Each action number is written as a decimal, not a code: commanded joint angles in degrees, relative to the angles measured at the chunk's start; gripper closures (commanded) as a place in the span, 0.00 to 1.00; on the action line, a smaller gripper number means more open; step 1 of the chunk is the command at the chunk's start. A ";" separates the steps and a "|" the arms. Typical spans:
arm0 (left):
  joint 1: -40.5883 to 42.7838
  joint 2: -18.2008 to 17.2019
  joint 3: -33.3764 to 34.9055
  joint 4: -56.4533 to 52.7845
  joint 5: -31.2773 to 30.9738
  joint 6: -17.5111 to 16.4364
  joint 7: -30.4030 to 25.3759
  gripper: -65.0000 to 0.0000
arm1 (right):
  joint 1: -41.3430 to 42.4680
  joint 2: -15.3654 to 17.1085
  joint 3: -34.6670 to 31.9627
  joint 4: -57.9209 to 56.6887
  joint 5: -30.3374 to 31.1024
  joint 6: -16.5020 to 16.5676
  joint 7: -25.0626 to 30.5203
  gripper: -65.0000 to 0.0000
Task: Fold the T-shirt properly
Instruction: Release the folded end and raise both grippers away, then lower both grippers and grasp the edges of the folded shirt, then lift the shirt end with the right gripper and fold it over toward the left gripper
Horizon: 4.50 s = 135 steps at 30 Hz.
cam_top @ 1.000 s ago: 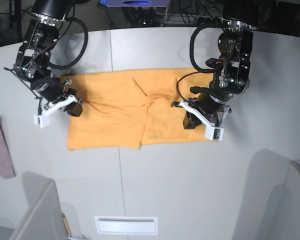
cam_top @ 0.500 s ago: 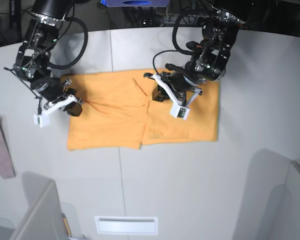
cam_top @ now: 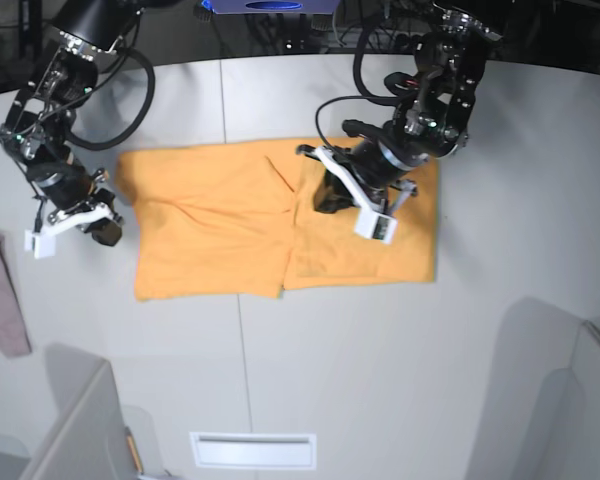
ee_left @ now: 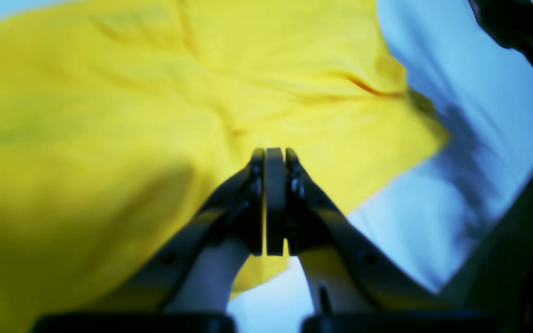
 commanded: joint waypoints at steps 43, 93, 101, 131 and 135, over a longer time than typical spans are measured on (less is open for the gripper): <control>12.77 -5.33 -50.27 -3.21 0.38 -11.79 -0.53 1.00 | 16.40 9.39 -17.24 -44.64 1.04 7.92 -12.75 0.34; -4.81 -1.90 -14.05 -21.67 18.57 -11.62 -0.70 1.00 | 18.33 5.35 -17.51 -33.04 -17.60 0.71 -7.83 1.00; -10.08 1.35 -9.30 -25.36 18.66 -11.62 -0.61 1.00 | 17.10 0.16 -17.51 -20.47 -30.53 0.71 -11.08 1.00; -9.64 2.67 -4.20 -26.33 18.31 -11.62 -0.53 1.00 | 15.87 -10.65 -41.51 0.81 -44.68 0.62 -13.72 1.00; -10.26 2.67 -4.20 -26.33 18.31 -11.62 -0.53 1.00 | 15.87 -10.74 -45.55 0.81 -44.42 -4.65 -13.63 1.00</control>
